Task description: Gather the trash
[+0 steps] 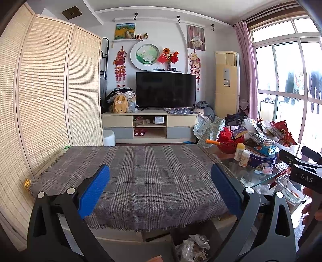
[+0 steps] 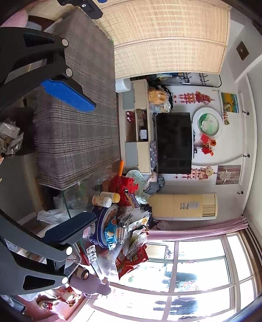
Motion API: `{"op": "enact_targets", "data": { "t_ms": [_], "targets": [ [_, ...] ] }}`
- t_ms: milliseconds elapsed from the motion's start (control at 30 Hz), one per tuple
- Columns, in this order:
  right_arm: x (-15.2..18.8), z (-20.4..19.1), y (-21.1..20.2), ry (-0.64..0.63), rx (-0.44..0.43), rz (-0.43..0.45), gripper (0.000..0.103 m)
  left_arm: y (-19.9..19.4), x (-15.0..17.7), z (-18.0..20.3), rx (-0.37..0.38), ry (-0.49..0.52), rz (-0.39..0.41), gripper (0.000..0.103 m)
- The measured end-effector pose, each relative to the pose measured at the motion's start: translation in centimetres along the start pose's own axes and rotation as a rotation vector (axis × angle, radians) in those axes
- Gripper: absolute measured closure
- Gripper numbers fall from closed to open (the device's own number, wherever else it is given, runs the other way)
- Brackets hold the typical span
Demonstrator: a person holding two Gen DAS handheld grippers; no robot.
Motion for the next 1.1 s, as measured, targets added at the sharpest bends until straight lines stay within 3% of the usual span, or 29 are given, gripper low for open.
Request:
{"op": "enact_targets", "data": {
  "t_ms": [1100],
  "targets": [
    [-0.05, 0.19, -0.04, -0.003, -0.007, 0.0, 0.003, -0.63, -0.21, 0.19, 0.008, -0.012, 0.004, 0.008]
  ]
}}
Point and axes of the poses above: each gripper's, at about its wrist camera, not at the fingertips, and y roughly the way its jaws point, z to its right, x to its underside, the point moved 4 cm from there along y, roughly the way its jaws point, and after that the axes turned 10 degrees about -z, right-handed, at the moved point
